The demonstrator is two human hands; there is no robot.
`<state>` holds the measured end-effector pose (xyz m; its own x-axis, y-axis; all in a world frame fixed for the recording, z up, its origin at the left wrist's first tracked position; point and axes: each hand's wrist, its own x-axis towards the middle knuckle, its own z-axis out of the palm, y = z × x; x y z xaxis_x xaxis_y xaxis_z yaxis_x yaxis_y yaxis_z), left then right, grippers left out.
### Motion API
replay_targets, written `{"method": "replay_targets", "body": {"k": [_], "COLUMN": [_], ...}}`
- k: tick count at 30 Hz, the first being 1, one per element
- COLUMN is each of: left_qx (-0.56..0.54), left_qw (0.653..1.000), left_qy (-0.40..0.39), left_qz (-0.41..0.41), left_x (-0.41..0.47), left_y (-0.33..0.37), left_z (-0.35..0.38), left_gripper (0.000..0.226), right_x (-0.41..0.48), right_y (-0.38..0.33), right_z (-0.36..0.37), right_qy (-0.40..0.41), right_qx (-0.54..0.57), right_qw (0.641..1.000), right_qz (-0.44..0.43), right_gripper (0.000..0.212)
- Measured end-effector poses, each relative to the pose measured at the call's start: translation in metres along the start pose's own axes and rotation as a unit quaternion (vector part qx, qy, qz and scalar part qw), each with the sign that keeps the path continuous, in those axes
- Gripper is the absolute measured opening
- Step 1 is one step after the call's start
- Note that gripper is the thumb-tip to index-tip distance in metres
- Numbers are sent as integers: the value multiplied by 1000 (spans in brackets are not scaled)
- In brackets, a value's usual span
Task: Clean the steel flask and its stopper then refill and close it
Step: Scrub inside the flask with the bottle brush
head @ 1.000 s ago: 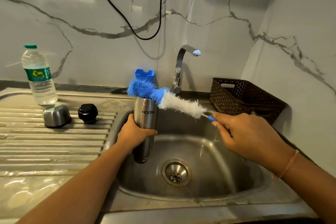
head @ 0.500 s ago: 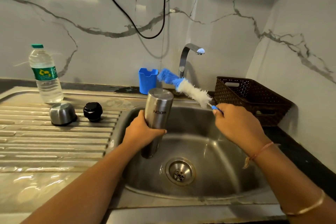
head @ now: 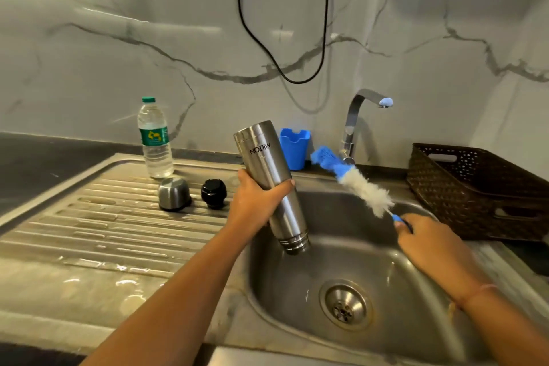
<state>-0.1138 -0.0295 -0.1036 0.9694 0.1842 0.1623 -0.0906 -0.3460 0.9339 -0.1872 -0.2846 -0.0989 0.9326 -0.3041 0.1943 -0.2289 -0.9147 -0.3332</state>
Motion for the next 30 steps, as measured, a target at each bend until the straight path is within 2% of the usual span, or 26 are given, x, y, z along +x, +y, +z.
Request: {"method": "replay_targets", "body": {"k": [4,7,11,16,22,26,30], "left_qx": [23,56,114,176,189,175,183], "left_qw": [999,996,988,972,952,951,955], "left_qy": [16,39,78,153,239,255,235], "left_qz": [30,54,68,38,-18,-20,-18], "left_x": [4,4,2,6,17,25,34], "left_y": [5,10,11,-3,-35,-45,-49], "left_z": [-37,-71,-114,-165,-207,-221,-229], "left_gripper": [67,77,76,73,78,77,77], "right_x": [-1,-2,-5,-8,-7,-8,-10], "right_y": [-1,-2,-3,-3,-5,-10,-17], "right_z": [4,5,1,1,8,13,15], "right_qy": [-1,4,1,8,18,19,17], "right_qx": [0,10,39,58,44,41,47], "right_qw": [1000,1000,999,998,999,999,998], "right_qz": [-6,-14,-16,-20,-21,-27,-23], "right_gripper": [21,23,24,21,22,20,19]}}
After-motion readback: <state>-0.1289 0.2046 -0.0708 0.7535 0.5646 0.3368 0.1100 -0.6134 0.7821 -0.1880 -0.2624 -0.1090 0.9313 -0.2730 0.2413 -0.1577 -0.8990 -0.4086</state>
